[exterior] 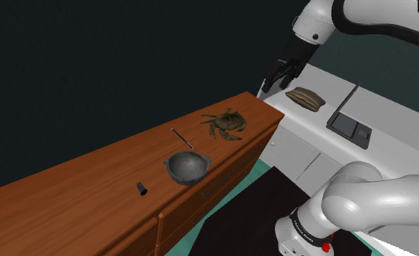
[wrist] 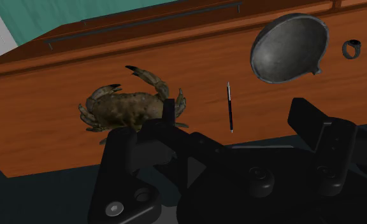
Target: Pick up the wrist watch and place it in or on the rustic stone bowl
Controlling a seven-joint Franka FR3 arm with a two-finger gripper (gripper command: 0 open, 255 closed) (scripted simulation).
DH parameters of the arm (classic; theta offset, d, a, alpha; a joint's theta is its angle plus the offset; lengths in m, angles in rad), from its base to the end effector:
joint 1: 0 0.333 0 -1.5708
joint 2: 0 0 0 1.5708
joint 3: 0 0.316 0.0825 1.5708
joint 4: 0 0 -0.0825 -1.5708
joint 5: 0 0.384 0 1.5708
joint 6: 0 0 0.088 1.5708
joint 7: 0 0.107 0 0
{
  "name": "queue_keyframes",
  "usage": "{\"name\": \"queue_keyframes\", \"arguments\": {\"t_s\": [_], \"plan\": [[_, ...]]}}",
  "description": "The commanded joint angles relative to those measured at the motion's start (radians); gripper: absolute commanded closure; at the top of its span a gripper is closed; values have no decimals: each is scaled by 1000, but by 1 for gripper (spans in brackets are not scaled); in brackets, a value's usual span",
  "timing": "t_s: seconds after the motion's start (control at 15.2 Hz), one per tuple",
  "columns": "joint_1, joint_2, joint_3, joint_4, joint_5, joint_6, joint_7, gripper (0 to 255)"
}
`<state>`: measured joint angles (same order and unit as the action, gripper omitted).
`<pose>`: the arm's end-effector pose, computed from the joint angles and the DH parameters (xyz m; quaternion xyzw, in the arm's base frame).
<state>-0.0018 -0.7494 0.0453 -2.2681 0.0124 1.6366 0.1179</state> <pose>0.3240 0.0205 0.6267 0.9973 -0.0423 0.0592 0.0048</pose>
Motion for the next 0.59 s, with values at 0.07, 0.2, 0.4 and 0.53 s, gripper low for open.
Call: {"name": "queue_keyframes", "arguments": {"t_s": [0.07, 0.2, 0.4, 0.53], "plan": [[5, 12, 17, -12, 7, 19, 16, 0], [16, 39, 52, -33, 21, 59, 48, 0], [33, 89, 103, -56, 39, 118, 96, 0], [42, 128, 138, -66, 49, 158, 128, 0]]}}
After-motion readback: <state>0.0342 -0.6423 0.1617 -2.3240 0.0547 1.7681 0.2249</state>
